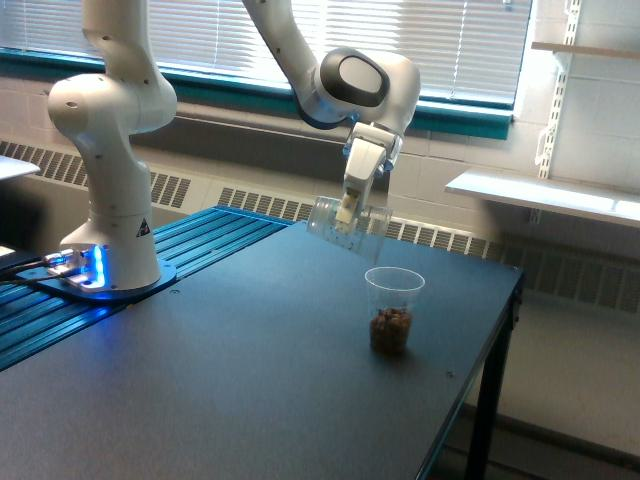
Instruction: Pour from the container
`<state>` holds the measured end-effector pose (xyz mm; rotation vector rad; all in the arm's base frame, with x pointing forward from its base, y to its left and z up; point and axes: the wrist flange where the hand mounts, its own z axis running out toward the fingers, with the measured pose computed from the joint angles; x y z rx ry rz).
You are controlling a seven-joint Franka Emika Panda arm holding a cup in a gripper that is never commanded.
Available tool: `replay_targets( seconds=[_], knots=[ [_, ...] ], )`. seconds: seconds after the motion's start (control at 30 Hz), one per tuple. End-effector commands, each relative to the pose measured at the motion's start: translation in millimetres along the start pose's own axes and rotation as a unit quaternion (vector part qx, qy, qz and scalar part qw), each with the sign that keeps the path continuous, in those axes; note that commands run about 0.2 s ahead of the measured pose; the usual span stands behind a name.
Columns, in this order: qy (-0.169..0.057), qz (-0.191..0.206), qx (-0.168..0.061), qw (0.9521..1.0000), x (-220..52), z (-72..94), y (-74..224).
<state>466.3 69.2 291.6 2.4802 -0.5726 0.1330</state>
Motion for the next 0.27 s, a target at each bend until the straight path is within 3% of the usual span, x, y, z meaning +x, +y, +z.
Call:
replay_targets(
  seconds=[0.03, 0.27],
  knots=[
    [-0.001, -0.004, 0.003, 1.0000, -0.2, -0.9, -0.4],
    [0.001, 0.004, 0.011, 0.9999, -0.3, -1.3, 4.6]
  ],
)
